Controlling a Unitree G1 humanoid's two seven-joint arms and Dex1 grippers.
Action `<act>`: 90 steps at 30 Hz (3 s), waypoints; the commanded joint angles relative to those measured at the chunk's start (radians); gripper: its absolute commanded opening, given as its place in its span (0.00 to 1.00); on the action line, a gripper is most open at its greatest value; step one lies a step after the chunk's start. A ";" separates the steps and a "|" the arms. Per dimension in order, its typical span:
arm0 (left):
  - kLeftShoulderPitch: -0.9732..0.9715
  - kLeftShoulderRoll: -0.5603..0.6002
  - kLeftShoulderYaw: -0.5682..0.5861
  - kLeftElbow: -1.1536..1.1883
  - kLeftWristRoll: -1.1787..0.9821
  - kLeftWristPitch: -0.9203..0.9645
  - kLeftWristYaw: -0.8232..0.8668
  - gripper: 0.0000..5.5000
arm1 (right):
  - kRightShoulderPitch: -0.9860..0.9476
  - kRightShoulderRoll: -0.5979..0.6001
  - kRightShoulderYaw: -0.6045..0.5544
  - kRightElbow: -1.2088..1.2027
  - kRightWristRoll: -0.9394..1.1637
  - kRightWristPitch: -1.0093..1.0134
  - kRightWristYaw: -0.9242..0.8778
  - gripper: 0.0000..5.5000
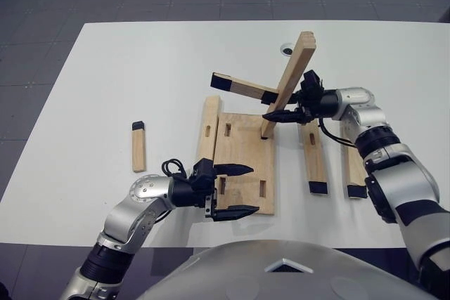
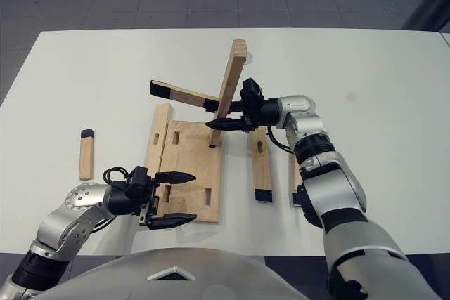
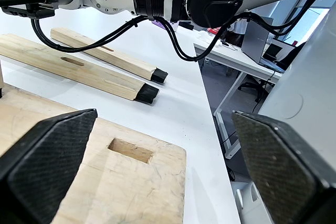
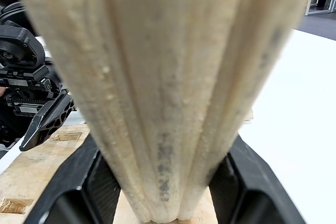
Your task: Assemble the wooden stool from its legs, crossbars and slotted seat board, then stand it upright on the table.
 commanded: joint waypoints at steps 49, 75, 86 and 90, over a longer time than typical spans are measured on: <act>-0.075 -0.005 -0.046 -0.118 0.373 -0.094 0.243 0.86 | 0.518 -0.174 -0.375 -0.829 0.031 0.271 -0.341 0.99; -0.153 0.114 -0.220 -0.031 0.491 0.075 0.162 0.86 | 0.182 -0.078 -0.677 -1.557 0.427 0.771 -1.517 0.99; -0.133 0.170 -0.267 -0.016 0.500 0.088 0.169 0.86 | 0.140 -0.069 -0.556 -1.627 0.529 0.913 -1.634 0.99; -0.130 0.154 -0.267 0.020 0.512 0.074 0.198 0.86 | 0.168 -0.070 -0.498 -1.624 0.518 0.930 -1.606 0.99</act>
